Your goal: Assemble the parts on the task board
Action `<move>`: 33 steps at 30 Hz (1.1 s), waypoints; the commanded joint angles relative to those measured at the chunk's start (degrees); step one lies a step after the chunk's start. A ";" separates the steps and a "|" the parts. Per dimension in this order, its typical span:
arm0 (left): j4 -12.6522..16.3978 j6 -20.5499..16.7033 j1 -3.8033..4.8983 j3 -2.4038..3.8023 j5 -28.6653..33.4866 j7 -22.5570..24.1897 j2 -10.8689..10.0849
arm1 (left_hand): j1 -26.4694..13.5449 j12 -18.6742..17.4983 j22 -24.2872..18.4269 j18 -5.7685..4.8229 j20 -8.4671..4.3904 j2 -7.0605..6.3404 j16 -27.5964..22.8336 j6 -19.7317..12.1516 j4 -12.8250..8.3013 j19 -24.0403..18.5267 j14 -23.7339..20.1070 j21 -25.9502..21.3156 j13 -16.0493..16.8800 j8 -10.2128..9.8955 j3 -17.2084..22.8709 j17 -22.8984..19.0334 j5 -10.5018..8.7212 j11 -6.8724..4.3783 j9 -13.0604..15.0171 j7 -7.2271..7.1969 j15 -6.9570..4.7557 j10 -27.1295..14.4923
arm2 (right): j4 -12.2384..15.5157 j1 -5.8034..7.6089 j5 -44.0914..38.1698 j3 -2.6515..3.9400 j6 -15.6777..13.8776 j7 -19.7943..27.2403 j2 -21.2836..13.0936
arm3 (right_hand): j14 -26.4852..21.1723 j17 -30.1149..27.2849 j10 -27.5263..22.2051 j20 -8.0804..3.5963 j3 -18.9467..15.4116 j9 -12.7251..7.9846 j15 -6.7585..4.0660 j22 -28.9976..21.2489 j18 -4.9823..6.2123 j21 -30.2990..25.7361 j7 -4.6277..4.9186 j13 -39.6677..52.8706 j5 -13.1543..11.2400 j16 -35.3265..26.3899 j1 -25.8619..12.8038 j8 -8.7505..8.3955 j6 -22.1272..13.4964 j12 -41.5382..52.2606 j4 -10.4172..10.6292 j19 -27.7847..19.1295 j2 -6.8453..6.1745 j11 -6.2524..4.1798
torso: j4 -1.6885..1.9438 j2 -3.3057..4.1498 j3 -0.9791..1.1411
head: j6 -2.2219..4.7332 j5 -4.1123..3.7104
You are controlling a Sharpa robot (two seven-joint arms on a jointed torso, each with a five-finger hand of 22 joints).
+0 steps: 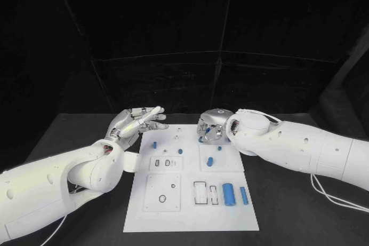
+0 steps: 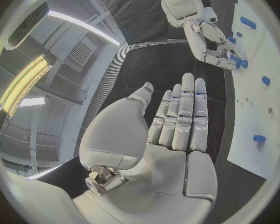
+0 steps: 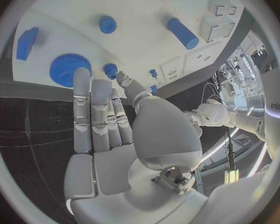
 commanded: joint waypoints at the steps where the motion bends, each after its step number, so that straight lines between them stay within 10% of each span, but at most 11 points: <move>1: 0.21 1.01 0.10 0.04 -0.55 0.09 0.05 | 0.35 -0.38 -0.10 0.34 0.13 -0.04 -0.15 0.21 -0.20 0.04 -0.05 -0.21 -0.09 -0.17 -0.15 0.07 0.26 0.07 -0.09 0.38 0.15 0.11 | -0.32 0.16 -1.63 0.05 2.08 -0.52 0.31 | 0.81 0.27 -0.55 -0.02 0.44 0.06 0.31 0.10 1.12 0.29 0.05 -0.08 -0.34 0.44 0.19 -0.01 -0.38 0.26 0.11 -0.53 -0.18 0.09 | -0.01 0.27 0.06 | 0.01 0.06; 33: -0.52 1.45 0.13 0.05 -0.55 -0.43 0.13 | 0.31 -0.56 -0.14 0.35 0.15 0.02 -0.18 0.12 -0.22 0.08 0.04 -0.26 -0.09 -0.31 -0.19 0.24 0.27 0.12 -0.09 0.45 0.17 0.01 | -2.44 0.14 -1.74 0.04 2.58 -0.15 2.16 | 0.69 10.09 1.72 -0.09 8.61 0.22 0.09 4.68 0.98 6.62 0.08 -0.08 -5.37 10.60 1.04 0.56 3.02 1.85 0.50 -1.37 2.72 -0.29 | 0.23 1.06 0.12 | -0.13 -0.01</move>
